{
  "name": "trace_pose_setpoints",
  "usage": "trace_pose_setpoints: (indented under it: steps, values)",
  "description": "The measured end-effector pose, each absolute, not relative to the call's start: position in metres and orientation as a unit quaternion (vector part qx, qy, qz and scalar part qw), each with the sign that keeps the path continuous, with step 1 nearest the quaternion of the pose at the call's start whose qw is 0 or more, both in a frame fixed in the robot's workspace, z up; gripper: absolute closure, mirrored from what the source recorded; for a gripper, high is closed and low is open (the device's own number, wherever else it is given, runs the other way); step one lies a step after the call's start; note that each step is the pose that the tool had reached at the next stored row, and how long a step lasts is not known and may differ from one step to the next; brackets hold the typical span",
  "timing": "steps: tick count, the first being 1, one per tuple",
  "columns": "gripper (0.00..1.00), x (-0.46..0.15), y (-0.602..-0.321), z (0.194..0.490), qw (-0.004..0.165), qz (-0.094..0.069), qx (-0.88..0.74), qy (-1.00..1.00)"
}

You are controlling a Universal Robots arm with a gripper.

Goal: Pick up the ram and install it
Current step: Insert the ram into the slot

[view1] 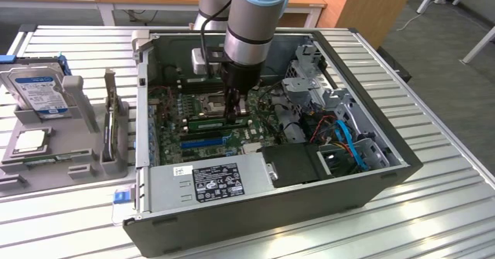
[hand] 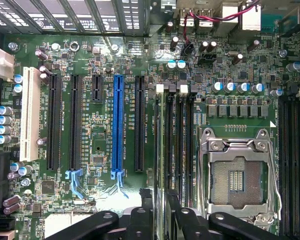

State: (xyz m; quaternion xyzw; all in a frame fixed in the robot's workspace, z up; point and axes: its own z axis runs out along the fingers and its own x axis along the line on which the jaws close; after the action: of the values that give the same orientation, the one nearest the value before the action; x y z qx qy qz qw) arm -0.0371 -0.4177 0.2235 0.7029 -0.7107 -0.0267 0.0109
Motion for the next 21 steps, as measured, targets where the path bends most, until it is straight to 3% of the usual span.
trace_pose_setpoints:
  steps: [21]
  values:
    - [0.75, -0.037, -0.418, 0.269, 0.011, -0.027, 0.703, -0.711]
